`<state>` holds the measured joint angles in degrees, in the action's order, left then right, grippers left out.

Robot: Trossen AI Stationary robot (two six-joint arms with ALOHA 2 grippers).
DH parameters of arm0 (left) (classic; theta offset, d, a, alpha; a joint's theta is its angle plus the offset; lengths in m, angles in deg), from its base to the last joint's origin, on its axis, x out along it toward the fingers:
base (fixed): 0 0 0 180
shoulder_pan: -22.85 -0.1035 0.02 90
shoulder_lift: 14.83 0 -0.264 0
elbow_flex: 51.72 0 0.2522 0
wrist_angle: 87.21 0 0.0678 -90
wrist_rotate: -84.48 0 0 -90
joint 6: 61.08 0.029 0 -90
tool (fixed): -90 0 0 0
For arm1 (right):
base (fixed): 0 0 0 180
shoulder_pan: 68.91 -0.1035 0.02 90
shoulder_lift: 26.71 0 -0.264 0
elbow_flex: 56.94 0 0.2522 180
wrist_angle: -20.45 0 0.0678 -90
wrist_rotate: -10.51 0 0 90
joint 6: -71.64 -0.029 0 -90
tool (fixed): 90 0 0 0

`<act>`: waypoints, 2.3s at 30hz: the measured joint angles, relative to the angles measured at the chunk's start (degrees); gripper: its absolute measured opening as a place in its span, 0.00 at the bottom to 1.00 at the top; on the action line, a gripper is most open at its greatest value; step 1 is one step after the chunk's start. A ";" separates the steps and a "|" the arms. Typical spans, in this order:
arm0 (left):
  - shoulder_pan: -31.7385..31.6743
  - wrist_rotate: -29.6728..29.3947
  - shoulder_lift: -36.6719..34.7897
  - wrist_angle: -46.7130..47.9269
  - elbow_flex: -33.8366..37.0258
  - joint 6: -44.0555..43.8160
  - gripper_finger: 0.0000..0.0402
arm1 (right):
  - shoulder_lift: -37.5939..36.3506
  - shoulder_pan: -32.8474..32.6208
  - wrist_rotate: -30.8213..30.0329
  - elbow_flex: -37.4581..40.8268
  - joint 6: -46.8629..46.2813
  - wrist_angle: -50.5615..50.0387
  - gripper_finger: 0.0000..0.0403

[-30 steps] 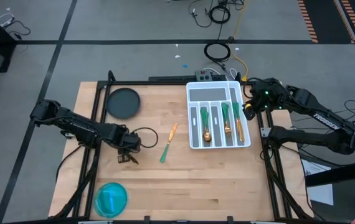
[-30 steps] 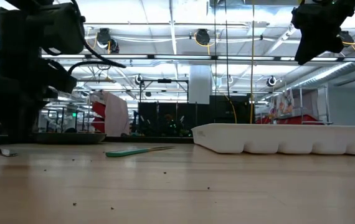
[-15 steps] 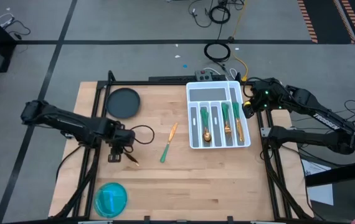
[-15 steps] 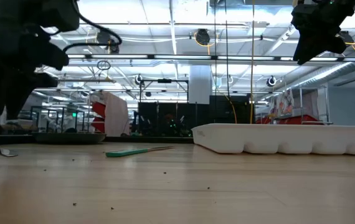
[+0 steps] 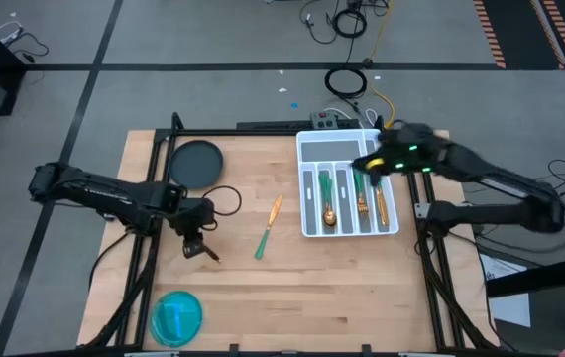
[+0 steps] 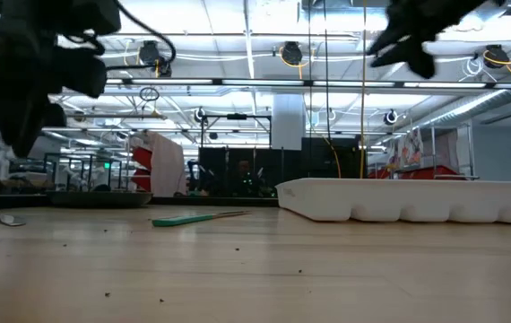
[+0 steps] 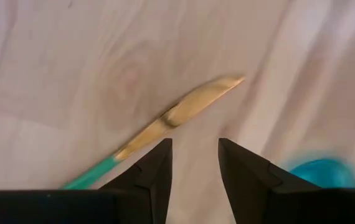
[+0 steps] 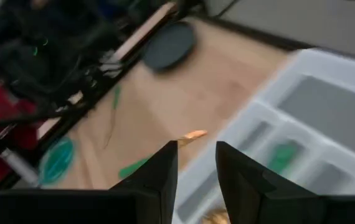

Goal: Sort silverware
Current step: Put the left green knife into the silverware tray

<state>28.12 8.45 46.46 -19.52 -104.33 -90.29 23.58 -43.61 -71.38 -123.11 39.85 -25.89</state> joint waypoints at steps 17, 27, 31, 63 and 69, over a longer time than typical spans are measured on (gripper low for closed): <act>0.22 -14.84 -2.84 13.11 0.02 -23.77 0.34 | 29.02 -18.28 5.54 1.62 0.06 18.58 0.25; -0.75 -15.21 9.63 9.72 2.84 -40.99 0.34 | 26.16 -19.42 5.47 1.60 -1.75 18.62 0.25; 0.13 -14.32 14.97 9.50 2.84 -45.70 0.34 | 24.93 -19.69 5.48 1.60 -2.03 18.45 0.25; 6.14 -14.77 20.88 -1.85 2.93 -61.89 0.01 | 24.47 -23.64 5.79 1.58 -1.14 12.14 0.25; 6.14 -19.99 21.10 -14.47 1.51 -63.44 0.01 | 24.47 -24.30 5.78 1.58 -0.75 12.06 0.25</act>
<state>34.26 -11.53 67.56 -33.99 -102.81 -153.73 48.05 -67.91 -65.60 -121.53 39.10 -13.84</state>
